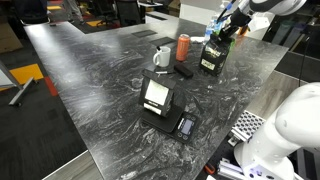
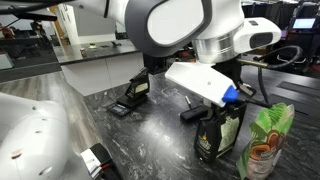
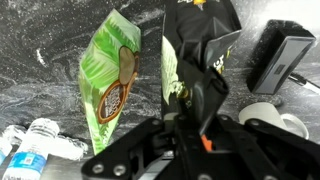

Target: Pick the black bag and move it to the right on the table

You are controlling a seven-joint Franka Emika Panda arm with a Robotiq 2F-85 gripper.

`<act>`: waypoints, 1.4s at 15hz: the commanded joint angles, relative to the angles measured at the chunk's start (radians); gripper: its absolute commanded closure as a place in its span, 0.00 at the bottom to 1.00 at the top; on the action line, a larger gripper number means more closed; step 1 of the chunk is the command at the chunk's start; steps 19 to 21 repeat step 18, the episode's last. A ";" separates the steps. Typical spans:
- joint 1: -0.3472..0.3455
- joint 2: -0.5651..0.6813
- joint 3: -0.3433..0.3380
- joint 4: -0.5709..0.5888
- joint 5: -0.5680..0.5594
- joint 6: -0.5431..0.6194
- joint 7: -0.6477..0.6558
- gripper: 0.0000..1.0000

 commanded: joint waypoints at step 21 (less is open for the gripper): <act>0.150 0.005 0.228 0.131 -0.041 -0.395 0.096 0.00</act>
